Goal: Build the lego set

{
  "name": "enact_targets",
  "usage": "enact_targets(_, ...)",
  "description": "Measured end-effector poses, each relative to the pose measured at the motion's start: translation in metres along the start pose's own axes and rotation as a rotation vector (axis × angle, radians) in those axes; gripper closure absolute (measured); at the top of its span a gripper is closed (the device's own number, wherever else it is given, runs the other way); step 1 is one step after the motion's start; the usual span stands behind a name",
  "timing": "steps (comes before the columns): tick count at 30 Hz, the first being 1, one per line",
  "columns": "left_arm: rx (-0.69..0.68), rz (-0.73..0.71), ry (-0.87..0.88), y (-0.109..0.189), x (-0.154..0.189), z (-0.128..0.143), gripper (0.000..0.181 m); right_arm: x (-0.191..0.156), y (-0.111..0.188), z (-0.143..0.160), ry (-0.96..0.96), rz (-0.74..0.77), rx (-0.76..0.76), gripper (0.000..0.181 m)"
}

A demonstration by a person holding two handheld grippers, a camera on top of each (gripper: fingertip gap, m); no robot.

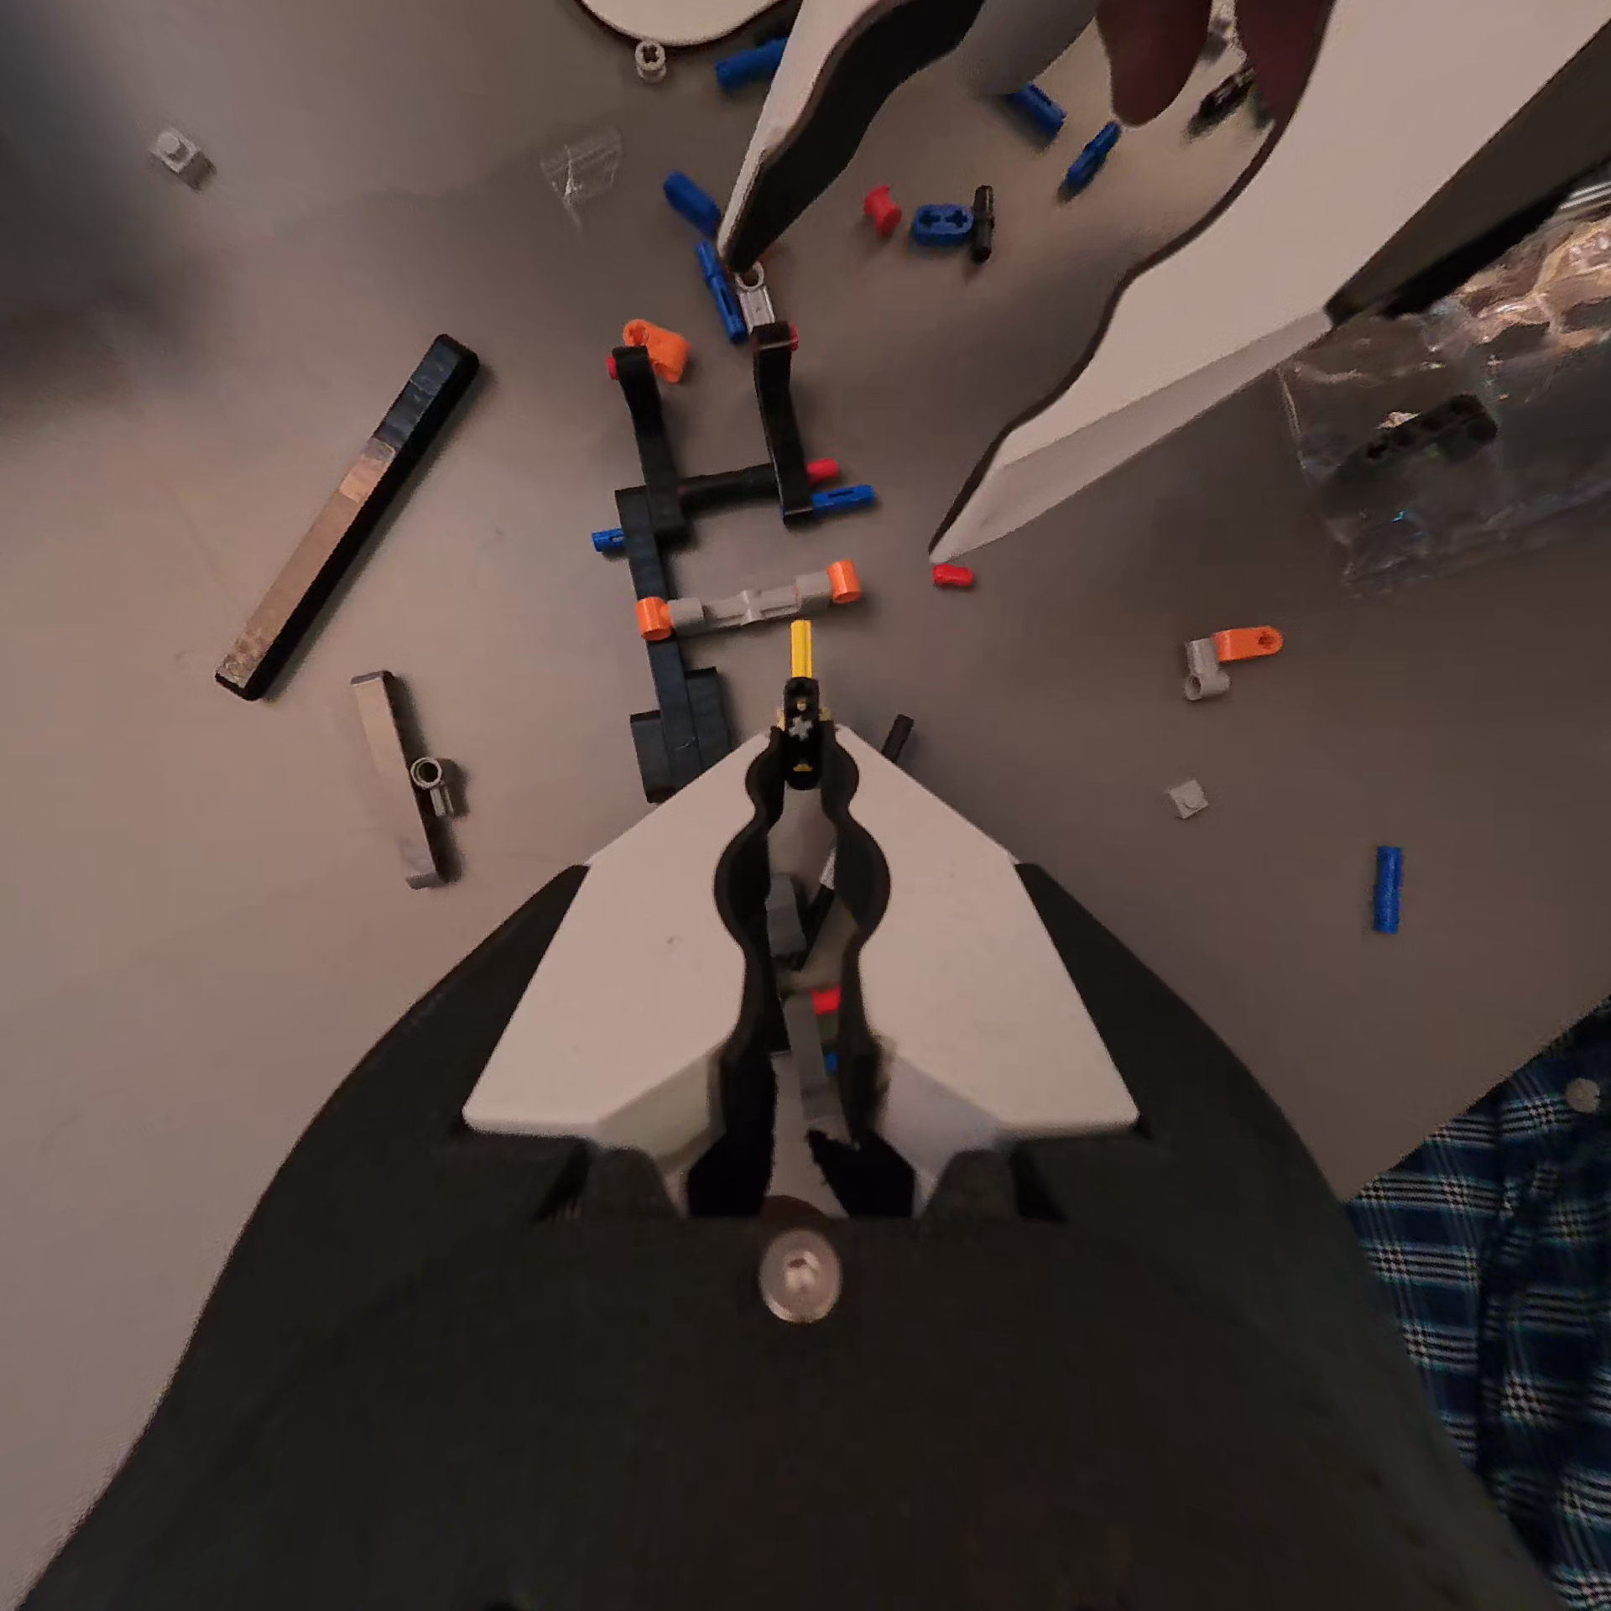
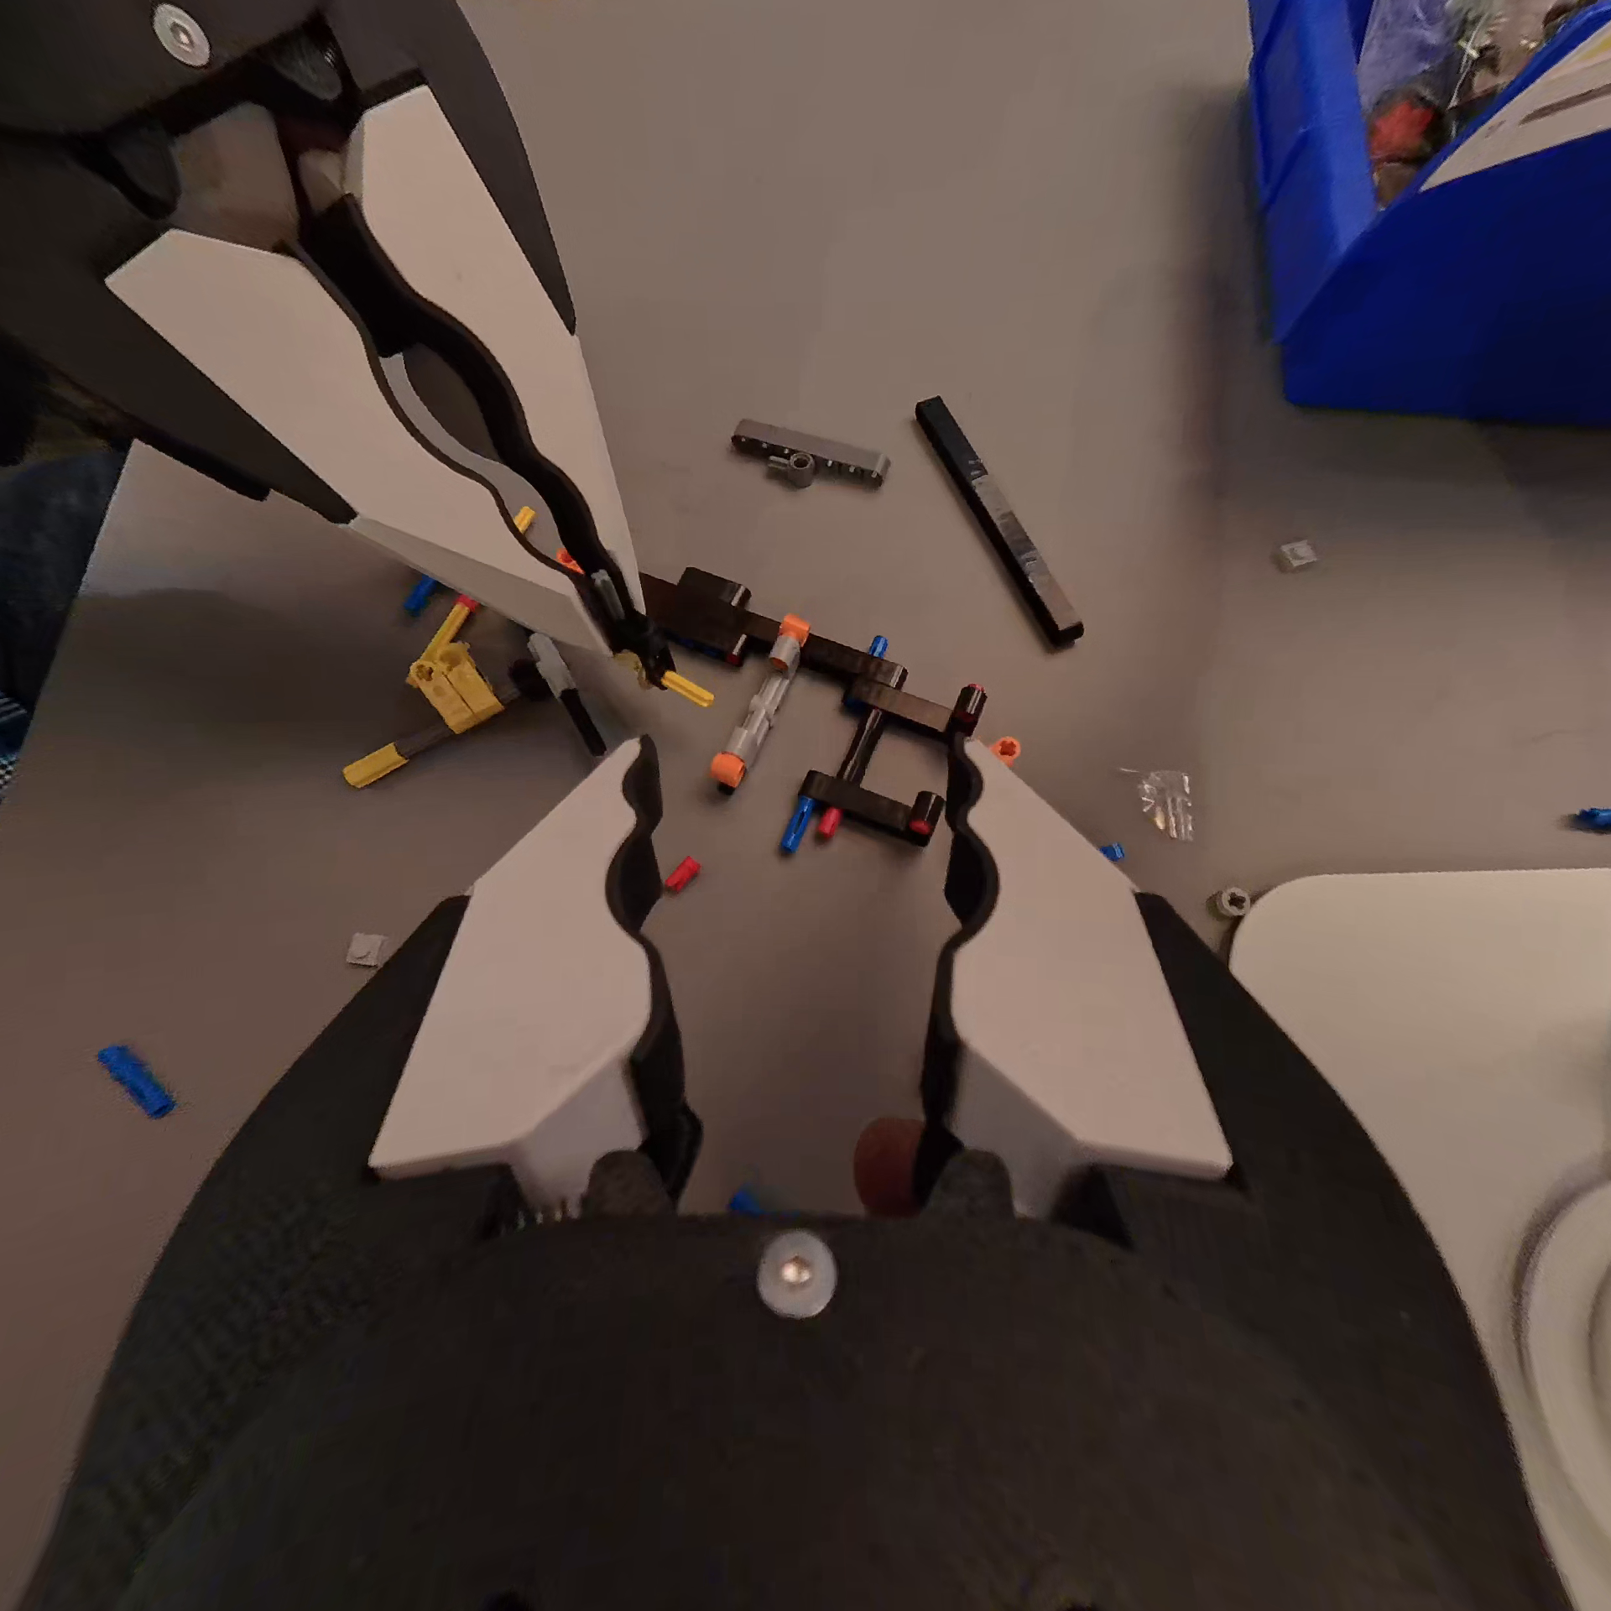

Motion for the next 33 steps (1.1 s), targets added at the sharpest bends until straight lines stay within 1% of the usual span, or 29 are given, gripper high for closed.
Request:
enact_targets(7, -0.042, -0.015, 0.003, -0.006, -0.001, 0.007, 0.176, -0.001, -0.011, 0.010, 0.004, -0.016, -0.014, 0.117)
enact_targets(18, -0.051, -0.014, 0.023, -0.010, -0.001, 0.009, 0.176, -0.006, -0.026, 0.018, 0.002, -0.044, -0.033, 0.118)
enact_targets(33, -0.067, -0.050, -0.004, -0.006, -0.008, 0.013, 0.176, -0.018, -0.025, 0.024, -0.035, -0.091, -0.036, 0.122)
Point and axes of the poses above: each gripper's, where its closed fingertips meet, y back along the fingers, z out of its underside, x = y × z across the jaws, the point moved 2 cm from there along y, back along the fingers, and after that the axes turned 2 degrees about -z, right-handed, at the moved point
